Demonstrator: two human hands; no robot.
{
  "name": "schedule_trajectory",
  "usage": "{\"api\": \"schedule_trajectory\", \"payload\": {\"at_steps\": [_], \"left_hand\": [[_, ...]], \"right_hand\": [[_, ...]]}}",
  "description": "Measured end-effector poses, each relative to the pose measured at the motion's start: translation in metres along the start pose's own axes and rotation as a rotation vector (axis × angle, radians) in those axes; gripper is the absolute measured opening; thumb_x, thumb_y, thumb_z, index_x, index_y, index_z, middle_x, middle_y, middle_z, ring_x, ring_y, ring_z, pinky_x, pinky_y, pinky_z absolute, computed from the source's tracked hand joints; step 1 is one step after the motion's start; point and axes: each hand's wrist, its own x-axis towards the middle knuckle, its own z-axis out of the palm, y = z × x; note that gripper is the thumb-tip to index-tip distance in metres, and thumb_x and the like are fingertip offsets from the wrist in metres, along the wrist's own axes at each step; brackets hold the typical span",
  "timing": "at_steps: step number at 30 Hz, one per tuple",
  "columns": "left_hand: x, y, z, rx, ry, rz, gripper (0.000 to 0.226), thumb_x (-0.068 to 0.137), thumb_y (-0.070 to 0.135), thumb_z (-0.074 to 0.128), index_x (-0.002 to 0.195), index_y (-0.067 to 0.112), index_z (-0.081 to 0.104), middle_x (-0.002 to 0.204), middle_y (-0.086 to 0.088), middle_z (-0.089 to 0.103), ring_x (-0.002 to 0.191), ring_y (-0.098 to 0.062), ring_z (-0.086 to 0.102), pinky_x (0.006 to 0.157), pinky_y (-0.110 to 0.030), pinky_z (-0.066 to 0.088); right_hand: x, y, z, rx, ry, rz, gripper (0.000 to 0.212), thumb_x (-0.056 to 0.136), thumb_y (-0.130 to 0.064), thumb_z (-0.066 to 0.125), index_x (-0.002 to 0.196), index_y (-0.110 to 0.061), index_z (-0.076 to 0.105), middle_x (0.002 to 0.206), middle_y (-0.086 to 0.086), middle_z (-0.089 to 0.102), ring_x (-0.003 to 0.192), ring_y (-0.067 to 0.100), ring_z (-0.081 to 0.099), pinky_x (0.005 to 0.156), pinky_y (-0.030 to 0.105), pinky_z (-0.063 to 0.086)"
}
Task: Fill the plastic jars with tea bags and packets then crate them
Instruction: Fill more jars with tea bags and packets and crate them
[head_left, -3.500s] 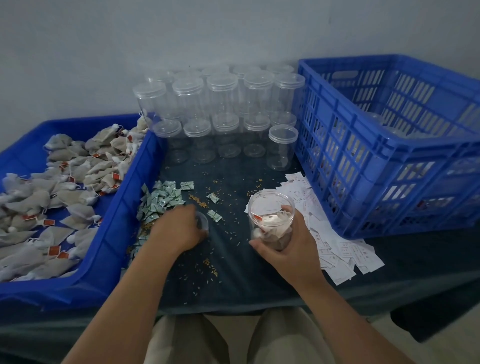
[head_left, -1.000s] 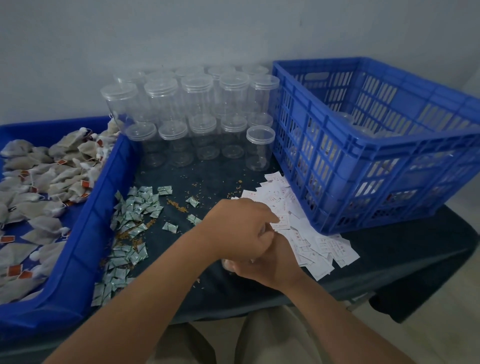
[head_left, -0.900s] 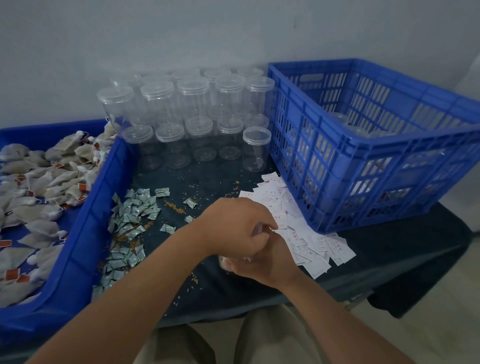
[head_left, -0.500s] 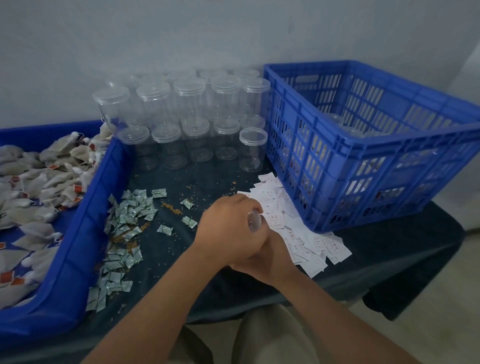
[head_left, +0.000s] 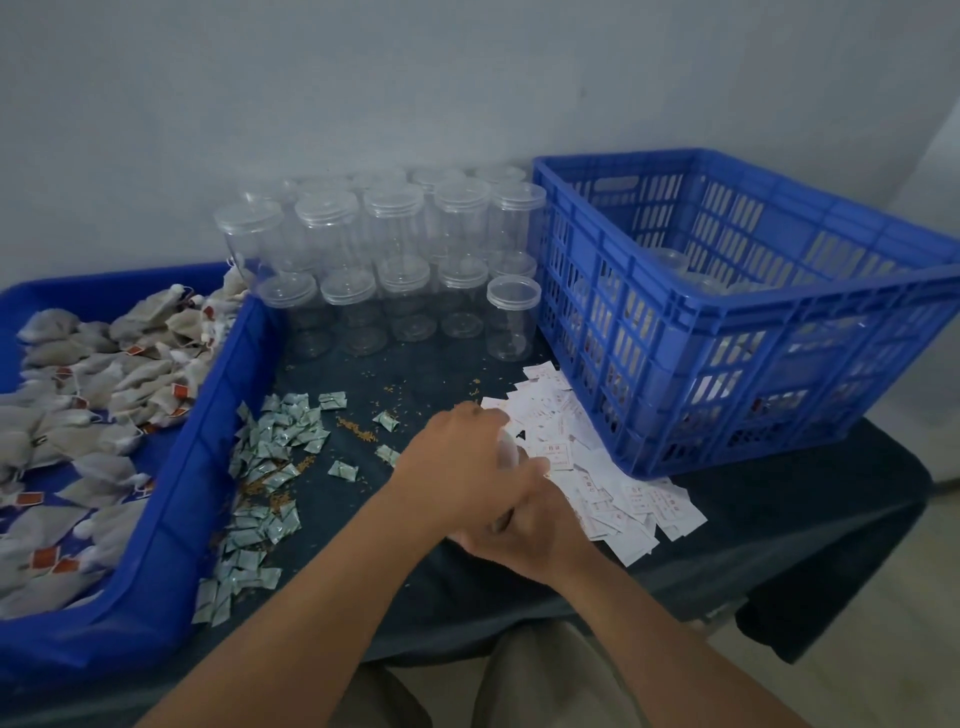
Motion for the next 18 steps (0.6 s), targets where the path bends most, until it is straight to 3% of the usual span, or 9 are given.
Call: {"api": "schedule_trajectory", "payload": {"at_steps": [2, 3, 5, 7, 10, 13, 16, 18], "left_hand": [[-0.004, 0.008, 0.007, 0.02, 0.066, 0.082, 0.056, 0.077, 0.088, 0.051, 0.102, 0.042, 0.071, 0.111, 0.02, 0.065, 0.109, -0.007, 0.058, 0.091, -0.033, 0.052], [-0.006, 0.006, 0.006, 0.001, 0.119, 0.173, 0.041, 0.08, 0.078, 0.06, 0.09, 0.041, 0.072, 0.102, 0.021, 0.066, 0.102, -0.004, 0.059, 0.087, -0.032, 0.053], [-0.004, -0.007, -0.001, -0.118, 0.081, 0.394, 0.012, 0.082, 0.05, 0.075, 0.084, 0.038, 0.076, 0.096, 0.022, 0.071, 0.098, -0.002, 0.065, 0.084, -0.033, 0.057], [-0.001, -0.022, -0.013, -0.239, -0.08, 0.541, 0.017, 0.08, 0.037, 0.08, 0.097, 0.04, 0.08, 0.105, 0.024, 0.074, 0.106, -0.001, 0.067, 0.089, -0.029, 0.056], [0.003, -0.036, -0.03, -0.315, -0.219, 0.414, 0.063, 0.075, 0.052, 0.089, 0.134, 0.046, 0.066, 0.133, 0.031, 0.062, 0.128, 0.008, 0.052, 0.105, -0.012, 0.041], [-0.001, -0.037, -0.027, -0.174, -0.144, 0.19, 0.087, 0.072, 0.07, 0.079, 0.149, 0.043, 0.048, 0.146, 0.025, 0.045, 0.139, -0.004, 0.039, 0.108, -0.024, 0.037], [-0.014, -0.013, -0.003, -0.154, -0.068, -0.024, 0.09, 0.07, 0.083, 0.058, 0.146, 0.037, 0.05, 0.142, 0.016, 0.049, 0.134, -0.012, 0.045, 0.104, -0.035, 0.046], [-0.016, 0.005, 0.012, -0.066, 0.097, -0.051, 0.078, 0.069, 0.092, 0.053, 0.125, 0.038, 0.063, 0.123, 0.019, 0.057, 0.116, -0.008, 0.053, 0.093, -0.034, 0.048]], "right_hand": [[-0.002, 0.001, 0.001, -0.081, -0.048, -0.015, 0.045, 0.071, -0.061, 0.071, 0.108, -0.037, 0.064, 0.093, -0.027, 0.065, 0.087, -0.015, 0.062, 0.064, 0.016, 0.051], [-0.002, 0.003, -0.001, -0.092, -0.052, 0.004, 0.049, 0.069, -0.063, 0.071, 0.105, -0.03, 0.067, 0.087, -0.02, 0.068, 0.086, -0.013, 0.064, 0.064, 0.02, 0.053], [-0.002, 0.011, -0.007, -0.018, -0.062, 0.029, 0.044, 0.07, -0.059, 0.081, 0.1, -0.03, 0.068, 0.082, -0.013, 0.072, 0.083, -0.001, 0.071, 0.073, 0.032, 0.061], [-0.003, 0.012, -0.013, 0.059, -0.094, 0.002, 0.048, 0.071, -0.052, 0.088, 0.112, -0.048, 0.063, 0.101, -0.02, 0.073, 0.096, 0.004, 0.072, 0.086, 0.032, 0.061], [-0.005, 0.003, -0.012, 0.046, -0.084, -0.027, 0.074, 0.07, -0.057, 0.085, 0.126, -0.073, 0.039, 0.121, -0.039, 0.061, 0.11, -0.007, 0.064, 0.086, 0.013, 0.053], [-0.003, 0.003, -0.005, 0.038, -0.002, -0.021, 0.073, 0.068, -0.062, 0.084, 0.123, -0.073, 0.037, 0.108, -0.038, 0.065, 0.096, -0.005, 0.068, 0.073, 0.01, 0.051], [0.0, 0.01, 0.003, -0.02, -0.008, -0.036, 0.053, 0.07, -0.06, 0.083, 0.111, -0.057, 0.051, 0.095, -0.033, 0.067, 0.084, -0.005, 0.068, 0.062, 0.013, 0.05], [0.002, 0.013, 0.006, -0.104, -0.071, -0.035, 0.058, 0.073, -0.056, 0.08, 0.122, -0.052, 0.049, 0.099, -0.027, 0.063, 0.089, -0.01, 0.063, 0.068, 0.016, 0.053]]}}
